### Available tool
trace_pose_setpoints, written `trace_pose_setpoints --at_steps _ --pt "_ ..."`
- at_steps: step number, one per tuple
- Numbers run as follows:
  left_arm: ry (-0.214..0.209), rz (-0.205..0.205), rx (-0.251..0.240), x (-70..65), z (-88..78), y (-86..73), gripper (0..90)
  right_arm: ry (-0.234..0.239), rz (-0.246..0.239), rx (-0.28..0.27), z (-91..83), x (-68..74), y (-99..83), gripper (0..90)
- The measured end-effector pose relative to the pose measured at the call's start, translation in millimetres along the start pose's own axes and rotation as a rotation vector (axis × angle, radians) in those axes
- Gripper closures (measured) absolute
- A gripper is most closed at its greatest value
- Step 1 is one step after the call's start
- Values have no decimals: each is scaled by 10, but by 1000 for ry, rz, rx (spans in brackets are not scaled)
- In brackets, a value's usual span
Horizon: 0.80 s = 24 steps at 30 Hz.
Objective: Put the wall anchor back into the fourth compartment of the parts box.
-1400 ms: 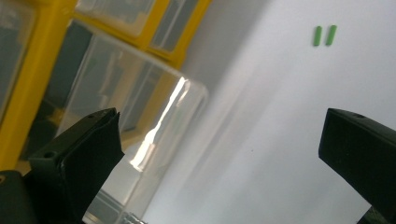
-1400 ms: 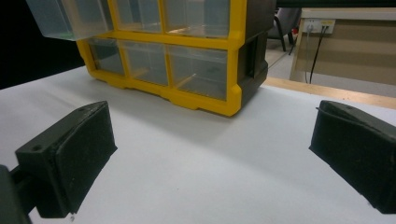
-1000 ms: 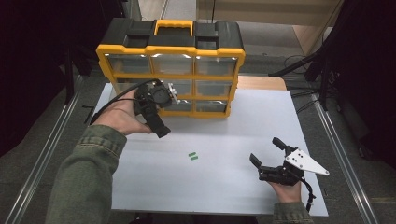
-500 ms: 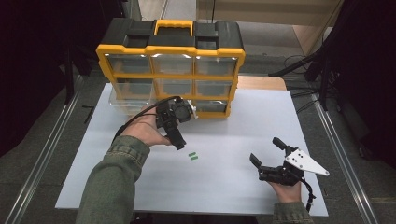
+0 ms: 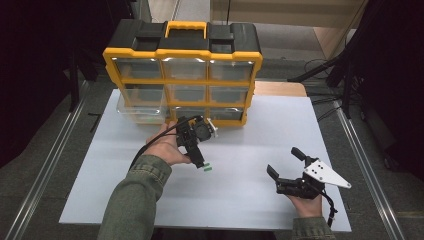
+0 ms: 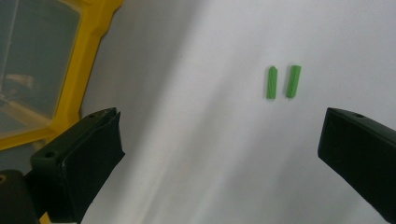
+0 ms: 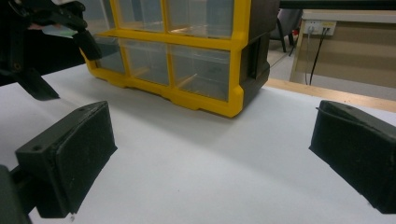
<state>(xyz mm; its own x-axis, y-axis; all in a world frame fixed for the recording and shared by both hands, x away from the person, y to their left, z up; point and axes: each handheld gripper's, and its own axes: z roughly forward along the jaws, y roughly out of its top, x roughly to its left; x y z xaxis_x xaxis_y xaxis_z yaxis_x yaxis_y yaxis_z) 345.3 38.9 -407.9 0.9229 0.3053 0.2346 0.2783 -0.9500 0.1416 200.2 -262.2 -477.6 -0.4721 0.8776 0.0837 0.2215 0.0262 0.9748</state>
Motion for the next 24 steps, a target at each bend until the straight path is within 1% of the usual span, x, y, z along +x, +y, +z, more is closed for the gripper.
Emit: trace_pose_setpoints --at_steps 1,2,5,6,8,9,10,11,12,14,15,17,18,19,21,23,24 --pt "-4 4 3 -18 40 7 0 0 0 1 0 0 0 0" --pt "-11 0 4 -37 76 12 0 1 -1 0 0 1 0 0" --pt "-6 16 15 -71 180 30 0 1 -3 1 0 1 0 0" --pt "-6 16 15 -71 180 30 0 2 -4 1 0 2 0 0" --pt "-7 14 11 -96 245 40 0 2 -5 2 1 4 -1 0" --pt "-4 13 13 -112 306 51 0 2 -5 3 2 5 -1 0" --pt "1 15 21 -115 334 58 0 2 -5 3 2 5 -1 0" --pt "1 12 16 -118 368 63 0 1 -5 3 2 4 -1 0" --pt "0 6 22 -123 397 68 0 1 -6 2 2 3 -1 0" --pt "2 13 26 -124 424 75 0 1 -7 3 3 1 -1 0" --pt "11 19 41 -139 471 90 0 1 -6 4 3 1 -1 0" --pt "18 34 56 -143 498 108 0 2 -8 4 3 0 -1 0" --pt "20 26 49 -150 512 109 0 2 -9 4 2 -2 -1 0" --pt "16 28 50 -149 519 114 0 2 -8 5 1 -2 -1 0" --pt "22 30 39 -150 523 113 50 3 -9 4 1 -3 -1 0" --pt "15 32 40 -140 529 115 51 3 -9 4 2 -4 -1 0" --pt "12 33 56 -148 551 111 51 3 -8 6 2 -3 -1 0"
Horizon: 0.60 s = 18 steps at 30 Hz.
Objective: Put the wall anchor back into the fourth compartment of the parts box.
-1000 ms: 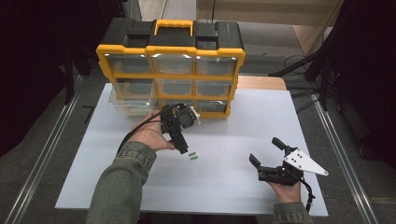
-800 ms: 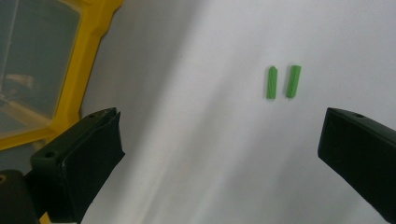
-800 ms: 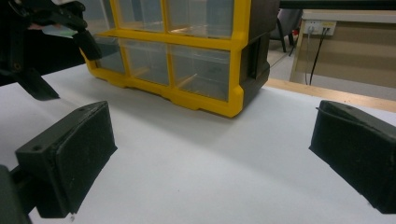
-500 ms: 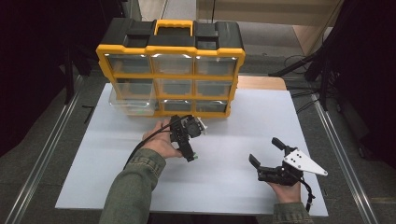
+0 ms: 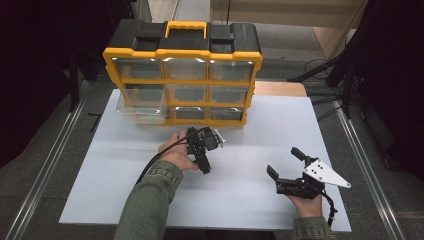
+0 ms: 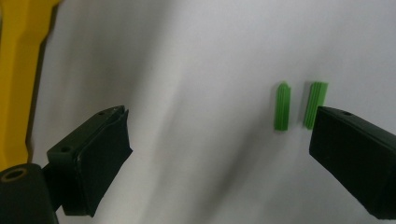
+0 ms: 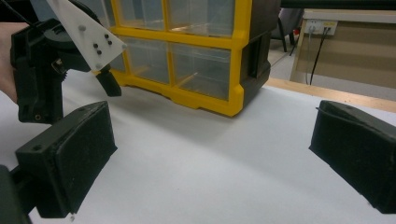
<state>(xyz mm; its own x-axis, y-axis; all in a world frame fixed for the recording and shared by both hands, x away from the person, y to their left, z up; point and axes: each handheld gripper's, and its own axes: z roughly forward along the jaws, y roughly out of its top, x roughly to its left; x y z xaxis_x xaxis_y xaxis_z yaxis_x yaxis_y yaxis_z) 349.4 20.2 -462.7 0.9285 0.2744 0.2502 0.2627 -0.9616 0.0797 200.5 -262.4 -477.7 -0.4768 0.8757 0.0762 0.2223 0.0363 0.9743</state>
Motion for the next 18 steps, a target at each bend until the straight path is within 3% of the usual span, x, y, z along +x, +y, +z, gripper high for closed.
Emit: trace_pose_setpoints --at_steps 3,6,10,13,18 --pt "-1 0 6 -1 8 -2 58 0 0 -1 3 -1 0 0" --pt "-9 -2 -26 7 11 -20 141 2 0 0 4 1 0 0" --pt "-22 19 10 -3 65 -18 141 4 0 0 4 2 -1 0" --pt "-32 4 7 -15 86 -20 142 4 -1 0 4 2 -1 0" --pt "-50 35 -6 -13 99 -16 302 5 -1 2 4 1 -1 0"
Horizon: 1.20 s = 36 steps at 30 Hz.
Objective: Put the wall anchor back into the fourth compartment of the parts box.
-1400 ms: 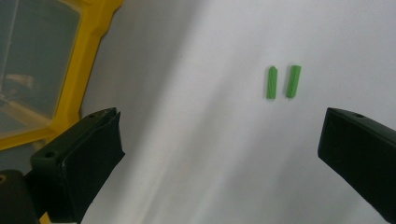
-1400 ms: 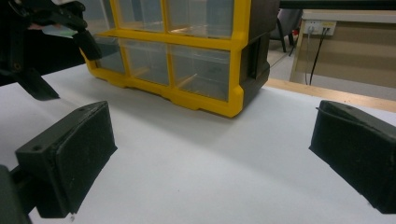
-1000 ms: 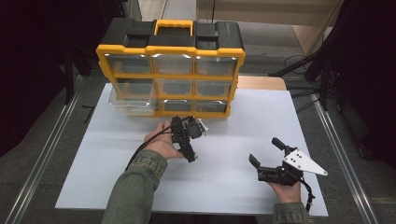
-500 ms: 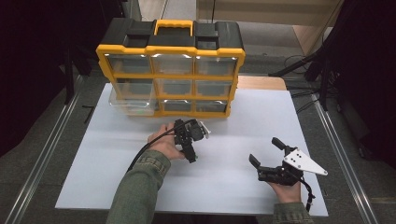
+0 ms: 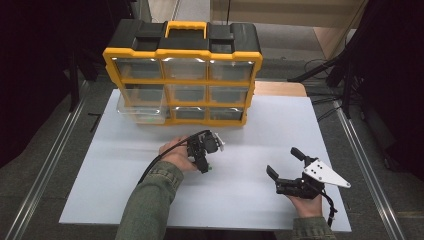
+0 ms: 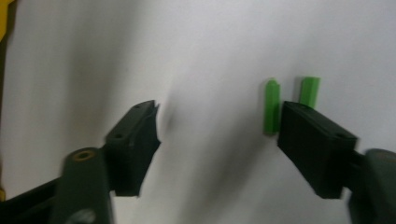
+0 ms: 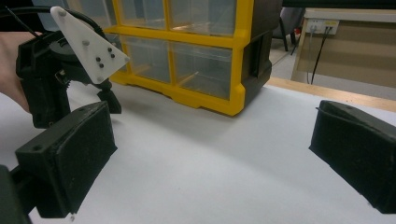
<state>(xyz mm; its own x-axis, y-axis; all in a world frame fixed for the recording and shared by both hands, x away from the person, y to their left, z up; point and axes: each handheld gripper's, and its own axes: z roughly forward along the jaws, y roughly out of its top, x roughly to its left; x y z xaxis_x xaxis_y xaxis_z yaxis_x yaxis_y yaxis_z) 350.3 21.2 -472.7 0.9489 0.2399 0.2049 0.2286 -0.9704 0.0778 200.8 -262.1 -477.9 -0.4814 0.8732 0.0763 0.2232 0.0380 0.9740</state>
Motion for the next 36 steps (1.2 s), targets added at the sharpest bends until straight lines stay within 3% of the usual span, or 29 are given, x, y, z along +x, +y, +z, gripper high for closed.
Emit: trace_pose_setpoints --at_steps 2,5,6,12,15,25,31,36 --pt "4 13 -3 1 -25 2 410 -2 0 0 -1 -3 0 0" --pt "-32 9 -5 1 -22 -4 569 -1 0 0 -2 -3 0 0" --pt "-37 29 -4 12 -25 0 595 1 0 -1 -1 -1 0 0" --pt "-78 25 -1 4 -20 4 785 -2 0 -1 -2 -3 0 0" --pt "-91 36 5 4 -19 8 836 -2 0 0 -2 -3 0 0" --pt "-120 32 21 45 -85 -48 841 0 2 1 -3 -3 -1 1" --pt "-117 35 12 100 -331 -131 841 0 5 -1 -4 0 -2 1" --pt "-143 24 2 158 -584 -228 841 0 8 0 -9 3 -3 1"
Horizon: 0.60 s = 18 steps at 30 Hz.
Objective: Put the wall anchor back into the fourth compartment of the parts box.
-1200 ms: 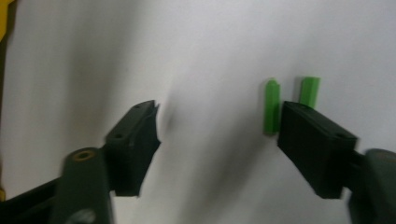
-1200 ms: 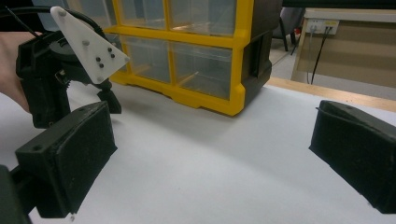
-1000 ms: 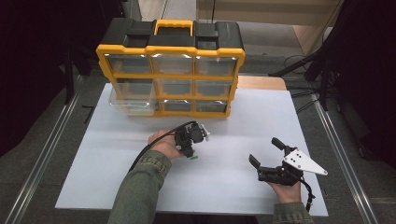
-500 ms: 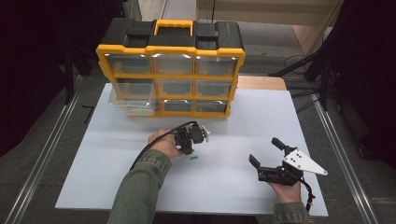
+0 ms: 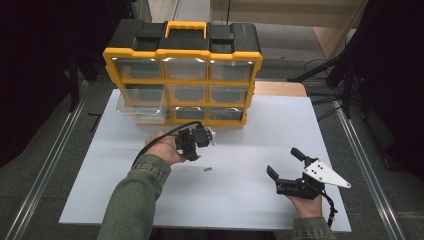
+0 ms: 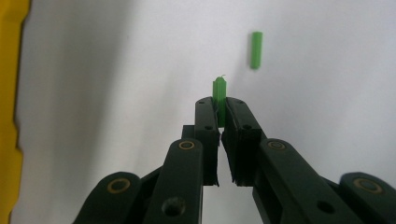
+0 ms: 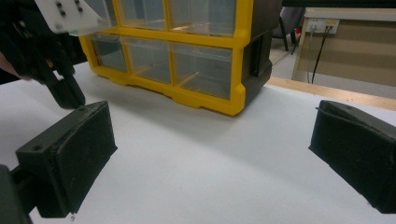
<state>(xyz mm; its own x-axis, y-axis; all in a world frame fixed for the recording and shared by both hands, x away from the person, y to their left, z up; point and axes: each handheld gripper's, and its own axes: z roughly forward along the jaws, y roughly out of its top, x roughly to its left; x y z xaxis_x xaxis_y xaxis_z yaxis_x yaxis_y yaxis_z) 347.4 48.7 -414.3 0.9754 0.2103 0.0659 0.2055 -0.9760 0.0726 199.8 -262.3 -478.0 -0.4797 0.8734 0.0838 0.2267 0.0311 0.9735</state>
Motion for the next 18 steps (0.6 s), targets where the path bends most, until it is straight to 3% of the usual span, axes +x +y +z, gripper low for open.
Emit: trace_pose_setpoints --at_steps 3,10,18 --pt "-23 14 5 3 -198 -54 840 -4 6 -6 -8 -12 -2 1" --pt "-21 7 -2 67 -487 -147 840 -8 16 -8 -11 -34 -7 1" --pt "20 -16 2 228 -853 -302 840 -11 23 -8 -10 -44 -13 2"
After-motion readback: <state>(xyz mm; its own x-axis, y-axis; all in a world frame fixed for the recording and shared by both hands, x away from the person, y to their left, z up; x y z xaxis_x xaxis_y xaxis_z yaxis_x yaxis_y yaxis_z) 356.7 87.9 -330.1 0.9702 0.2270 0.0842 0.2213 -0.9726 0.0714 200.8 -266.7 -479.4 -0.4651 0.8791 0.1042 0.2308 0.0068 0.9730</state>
